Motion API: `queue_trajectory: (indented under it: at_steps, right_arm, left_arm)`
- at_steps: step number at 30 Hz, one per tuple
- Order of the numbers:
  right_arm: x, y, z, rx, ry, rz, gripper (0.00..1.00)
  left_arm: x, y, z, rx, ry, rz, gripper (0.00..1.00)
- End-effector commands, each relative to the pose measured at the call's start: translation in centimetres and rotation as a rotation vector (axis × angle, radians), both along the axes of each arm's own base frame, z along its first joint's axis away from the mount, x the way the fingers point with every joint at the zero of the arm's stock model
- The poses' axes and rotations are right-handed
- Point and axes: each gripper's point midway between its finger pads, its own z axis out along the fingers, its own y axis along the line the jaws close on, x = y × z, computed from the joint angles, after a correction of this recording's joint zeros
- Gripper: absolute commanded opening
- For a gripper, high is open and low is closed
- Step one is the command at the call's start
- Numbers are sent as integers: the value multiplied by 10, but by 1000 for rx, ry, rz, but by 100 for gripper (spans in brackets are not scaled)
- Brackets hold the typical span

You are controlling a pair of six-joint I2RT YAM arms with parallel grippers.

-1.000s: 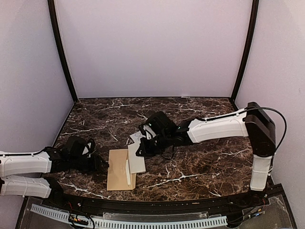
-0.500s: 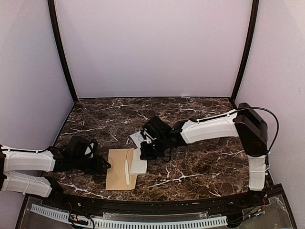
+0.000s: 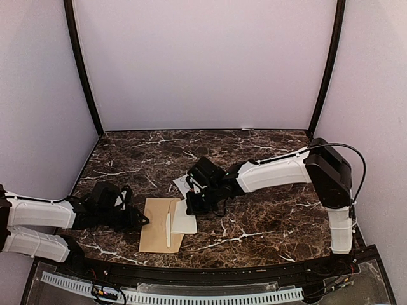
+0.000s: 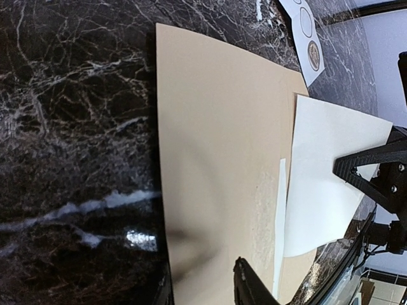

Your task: Place the letter into the envelope and seal it

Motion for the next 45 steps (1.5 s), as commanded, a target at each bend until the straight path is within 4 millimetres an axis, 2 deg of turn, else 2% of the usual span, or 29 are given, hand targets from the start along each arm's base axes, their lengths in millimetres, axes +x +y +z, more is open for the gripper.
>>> queue_trajectory:
  at_steps: [1, 11, 35, 45]
  right_arm:
    - [0, 13, 0, 33, -1, 18, 0]
    - [-1, 21, 2, 76, 16, 18, 0]
    - [-3, 31, -7, 118, 59, 15, 0]
    - [-6, 52, -1, 222, 83, 62, 0]
  left_arm:
    - [-12, 7, -16, 27, 56, -5, 33]
    - [-14, 6, -17, 19, 63, -11, 29]
    - [-16, 0, -18, -14, 78, -29, 22]
    - [-17, -5, -20, -36, 88, -46, 20]
